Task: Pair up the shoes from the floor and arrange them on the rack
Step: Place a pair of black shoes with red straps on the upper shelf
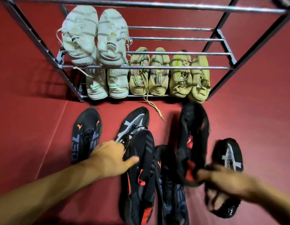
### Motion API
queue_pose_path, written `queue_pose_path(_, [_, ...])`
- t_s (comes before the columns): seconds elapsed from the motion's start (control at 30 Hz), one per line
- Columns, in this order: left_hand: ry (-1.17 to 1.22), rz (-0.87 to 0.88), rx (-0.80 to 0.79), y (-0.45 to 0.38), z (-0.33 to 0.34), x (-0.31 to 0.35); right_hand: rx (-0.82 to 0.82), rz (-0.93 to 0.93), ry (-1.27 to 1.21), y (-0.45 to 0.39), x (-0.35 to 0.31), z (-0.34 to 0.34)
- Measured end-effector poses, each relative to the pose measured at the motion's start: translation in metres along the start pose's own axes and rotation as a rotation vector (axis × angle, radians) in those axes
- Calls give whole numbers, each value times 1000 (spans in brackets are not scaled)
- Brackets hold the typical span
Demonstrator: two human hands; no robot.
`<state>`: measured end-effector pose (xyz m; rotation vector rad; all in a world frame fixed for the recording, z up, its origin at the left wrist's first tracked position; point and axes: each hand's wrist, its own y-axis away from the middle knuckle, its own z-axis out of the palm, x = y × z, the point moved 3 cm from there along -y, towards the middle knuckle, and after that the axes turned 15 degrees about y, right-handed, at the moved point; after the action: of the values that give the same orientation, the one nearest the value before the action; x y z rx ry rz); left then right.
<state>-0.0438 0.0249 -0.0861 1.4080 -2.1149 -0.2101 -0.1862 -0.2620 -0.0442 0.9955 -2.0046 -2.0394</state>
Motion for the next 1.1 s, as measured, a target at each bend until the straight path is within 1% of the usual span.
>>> queue_pose_path(0.03, [-100,-1,-74,5,6,3,-63,46,30,-11,1,23])
queue_pose_path(0.07, [-176,-7,-166,11,13,5,-91,106,46,-22,5,37])
queue_pose_path(0.13, [-266,-44,-410,21,26,11,-53,224,145,-36,11,39])
queue_pose_path(0.17, [-249,-62,-522,27,33,13,-12,247,188,-38,12,35])
queue_pose_path(0.2, [-157,-93,-586,34,39,14,27,238,221,-41,11,29])
queue_pose_path(0.23, [-26,-110,-590,41,45,15,77,214,226,-41,10,24])
queue_pose_path(0.27, [110,-128,-552,48,51,14,131,187,212,-41,10,21])
queue_pose_path(0.3, [205,-152,-482,52,53,11,195,153,182,-42,10,21])
queue_pose_path(0.37, [318,-169,-358,59,51,5,328,71,182,-41,14,24])
queue_pose_path(0.4, [398,-166,-324,66,54,4,397,51,178,-38,22,30])
queue_pose_path(0.47, [439,-141,-190,66,37,4,556,-3,90,-28,19,29])
queue_pose_path(0.5, [416,-120,-91,66,28,3,646,-22,33,-24,18,26])
queue_pose_path(0.53, [407,-90,27,67,15,4,713,-57,-6,-20,11,22])
queue_pose_path(0.57, [393,-18,150,67,0,6,760,-92,-17,-13,2,16])
queue_pose_path(0.63, [443,155,281,66,-25,12,868,-145,-7,2,-15,1])
queue_pose_path(0.67, [477,218,310,64,-38,17,918,-187,-19,11,-25,-7])
queue_pose_path(0.7, [510,253,349,60,-51,20,960,-274,-32,19,-33,-15])
queue_pose_path(0.77, [556,262,451,48,-81,29,991,-464,-48,41,-61,-29])
queue_pose_path(0.83, [534,284,554,33,-109,40,1021,-580,-39,56,-87,-47])
queue_pose_path(0.9, [522,279,623,12,-133,51,1098,-630,-19,59,-113,-70])
queue_pose_path(0.97, [542,258,649,-14,-155,66,1158,-630,23,51,-139,-94])
queue_pose_path(1.03, [519,225,644,-44,-175,80,1170,-602,62,37,-162,-118])
queue_pose_path(1.1, [483,175,629,-75,-191,88,1144,-584,88,21,-184,-142])
